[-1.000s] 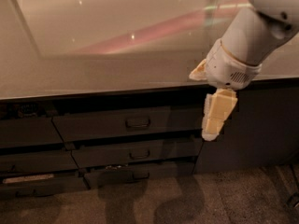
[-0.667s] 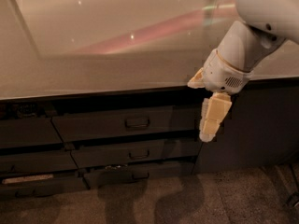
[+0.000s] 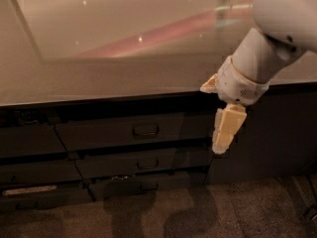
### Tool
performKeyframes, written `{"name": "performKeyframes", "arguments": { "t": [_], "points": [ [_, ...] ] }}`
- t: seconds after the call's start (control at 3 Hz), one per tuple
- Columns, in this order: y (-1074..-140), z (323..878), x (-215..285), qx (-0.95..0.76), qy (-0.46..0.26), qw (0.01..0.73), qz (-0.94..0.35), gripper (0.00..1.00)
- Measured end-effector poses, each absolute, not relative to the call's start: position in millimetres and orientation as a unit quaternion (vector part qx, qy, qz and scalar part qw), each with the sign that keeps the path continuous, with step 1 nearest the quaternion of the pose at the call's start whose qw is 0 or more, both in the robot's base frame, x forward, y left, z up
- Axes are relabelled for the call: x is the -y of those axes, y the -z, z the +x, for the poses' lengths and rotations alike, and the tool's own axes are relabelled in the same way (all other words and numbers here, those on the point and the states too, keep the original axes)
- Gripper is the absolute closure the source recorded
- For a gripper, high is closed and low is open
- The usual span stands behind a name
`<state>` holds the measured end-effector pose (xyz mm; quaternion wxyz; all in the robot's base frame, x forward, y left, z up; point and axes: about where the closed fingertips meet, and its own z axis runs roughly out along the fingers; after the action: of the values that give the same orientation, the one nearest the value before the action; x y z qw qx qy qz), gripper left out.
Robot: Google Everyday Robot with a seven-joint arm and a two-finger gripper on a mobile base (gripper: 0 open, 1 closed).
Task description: Open top drawer
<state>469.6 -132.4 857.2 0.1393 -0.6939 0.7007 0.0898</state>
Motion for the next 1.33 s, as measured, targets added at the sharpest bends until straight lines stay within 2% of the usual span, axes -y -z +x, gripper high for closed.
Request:
{"name": "performKeyframes", "arguments": {
  "t": [0.33, 0.67, 1.33],
  "points": [
    [-848.5, 473.3, 134.1, -0.684, -0.042, 0.184, -0.705, 0.0],
    [-848.6, 473.2, 134.1, -0.684, -0.042, 0.184, -0.705, 0.0],
    [-864.7, 469.4, 127.1, -0.68, 0.003, 0.198, -0.706, 0.0]
  ]
}}
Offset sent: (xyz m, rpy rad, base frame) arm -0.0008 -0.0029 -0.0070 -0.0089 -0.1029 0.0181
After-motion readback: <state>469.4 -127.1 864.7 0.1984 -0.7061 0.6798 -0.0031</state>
